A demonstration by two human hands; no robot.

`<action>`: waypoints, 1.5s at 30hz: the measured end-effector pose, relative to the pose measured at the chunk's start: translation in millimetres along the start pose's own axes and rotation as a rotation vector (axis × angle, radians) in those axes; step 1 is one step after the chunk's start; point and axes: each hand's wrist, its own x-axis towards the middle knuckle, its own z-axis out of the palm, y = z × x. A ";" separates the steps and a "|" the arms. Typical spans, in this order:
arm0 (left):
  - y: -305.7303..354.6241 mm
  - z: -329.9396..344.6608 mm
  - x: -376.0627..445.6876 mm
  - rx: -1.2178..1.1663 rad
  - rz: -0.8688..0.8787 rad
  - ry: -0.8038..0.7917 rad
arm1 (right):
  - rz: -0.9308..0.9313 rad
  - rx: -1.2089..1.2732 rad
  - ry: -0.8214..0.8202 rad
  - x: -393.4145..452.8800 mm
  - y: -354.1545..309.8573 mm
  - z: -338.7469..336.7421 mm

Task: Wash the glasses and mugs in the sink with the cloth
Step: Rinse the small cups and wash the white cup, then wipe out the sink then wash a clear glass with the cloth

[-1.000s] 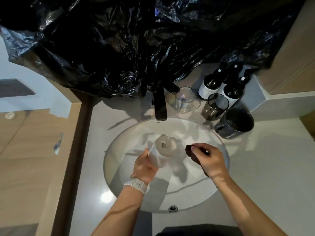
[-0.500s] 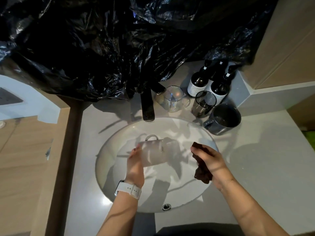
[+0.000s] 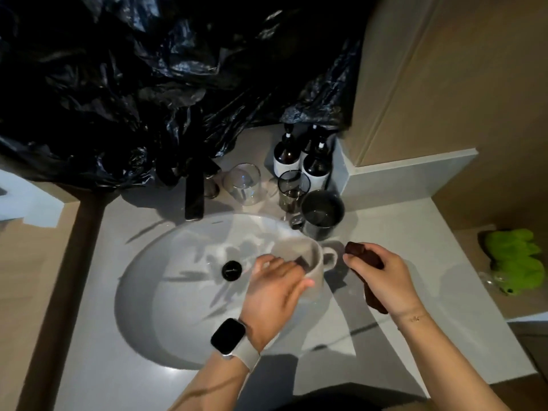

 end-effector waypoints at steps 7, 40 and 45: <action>26.7 64.3 27.4 0.327 0.124 -0.199 | 0.059 0.100 -0.047 28.2 4.1 -62.2; -28.5 -60.3 -15.3 -0.967 -0.829 -0.087 | -0.183 0.478 -0.016 -29.3 -58.6 136.3; -61.9 -77.2 -28.6 -0.813 -0.726 -0.054 | -0.332 0.357 0.028 -42.4 -62.9 156.0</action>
